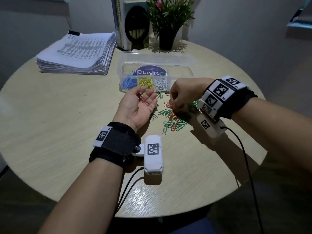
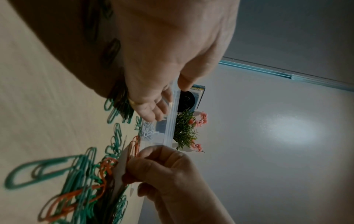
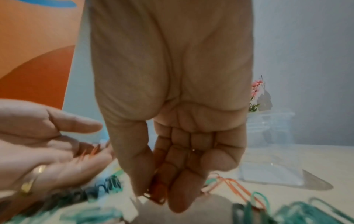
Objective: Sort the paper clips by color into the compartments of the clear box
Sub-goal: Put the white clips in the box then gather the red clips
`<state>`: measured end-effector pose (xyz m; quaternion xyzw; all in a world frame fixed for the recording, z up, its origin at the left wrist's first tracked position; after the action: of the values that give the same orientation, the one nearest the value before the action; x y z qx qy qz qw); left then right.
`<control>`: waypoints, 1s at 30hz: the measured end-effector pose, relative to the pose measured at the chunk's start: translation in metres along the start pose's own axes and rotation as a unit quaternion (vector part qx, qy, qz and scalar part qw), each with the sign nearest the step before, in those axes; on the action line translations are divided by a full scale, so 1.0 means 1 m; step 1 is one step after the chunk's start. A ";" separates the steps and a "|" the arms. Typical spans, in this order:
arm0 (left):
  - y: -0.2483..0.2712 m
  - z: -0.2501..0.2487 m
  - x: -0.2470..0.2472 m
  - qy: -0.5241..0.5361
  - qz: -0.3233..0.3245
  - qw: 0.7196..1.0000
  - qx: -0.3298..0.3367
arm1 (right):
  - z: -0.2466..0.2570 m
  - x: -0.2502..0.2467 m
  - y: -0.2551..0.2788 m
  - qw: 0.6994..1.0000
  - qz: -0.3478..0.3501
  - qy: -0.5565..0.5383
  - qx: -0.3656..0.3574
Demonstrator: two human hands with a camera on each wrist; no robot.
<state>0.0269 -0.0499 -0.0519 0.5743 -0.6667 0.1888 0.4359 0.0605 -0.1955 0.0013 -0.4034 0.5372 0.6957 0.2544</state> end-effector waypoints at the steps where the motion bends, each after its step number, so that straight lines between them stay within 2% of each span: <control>1: 0.000 0.000 0.000 -0.003 -0.001 1.000 -0.001 | 0.000 -0.003 0.000 0.999 -0.005 -0.033 -0.009; 5: -0.001 0.003 0.000 0.006 0.007 1.000 -0.002 | 0.015 -0.016 0.005 0.978 -0.021 -0.183 -0.093; 7: -0.001 0.004 0.002 0.024 0.014 1.000 -0.001 | 0.027 -0.021 0.008 0.965 -0.031 -0.221 -0.135; 9: 0.000 0.004 0.002 0.038 0.011 0.999 0.002 | 0.031 -0.024 0.009 0.962 -0.047 -0.232 -0.139; 11: 0.000 0.002 0.001 0.039 0.005 0.999 0.004 | 0.027 -0.027 0.007 0.975 -0.076 -0.186 -0.098; 14: 0.000 0.000 0.000 0.039 -0.003 0.999 0.001 | 0.013 -0.025 0.001 0.995 -0.091 -0.034 -0.016; 16: 0.000 0.000 0.000 0.043 -0.010 0.999 -0.002 | 0.006 -0.018 -0.004 0.994 -0.079 0.073 0.006; 18: 0.000 0.000 0.000 0.044 -0.013 0.999 -0.001 | -0.002 -0.008 -0.012 0.990 -0.044 0.134 0.018; 21: -0.001 -0.001 -0.001 0.043 -0.010 0.999 -0.001 | -0.011 -0.001 -0.016 0.989 -0.029 0.144 0.017; 27: -0.001 0.001 0.000 0.043 -0.007 0.999 0.000 | -0.009 0.000 -0.020 0.991 -0.106 0.083 -0.026; 30: 0.000 0.000 0.000 0.039 -0.006 0.999 0.001 | -0.002 0.002 -0.023 0.990 -0.095 0.105 -0.025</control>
<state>0.0268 -0.0500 -0.0520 0.5711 -0.6456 0.2093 0.4618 0.0781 -0.1909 -0.0131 -0.5300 0.5027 0.6350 0.2514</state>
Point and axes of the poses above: each hand's wrist, its own y-axis away from the middle knuckle, its own x-axis out of the palm, z = x × y, the point moved 2 cm from there along -y, towards the middle knuckle, and after that the axes turned 13 degrees about z, right-handed, at the moved point
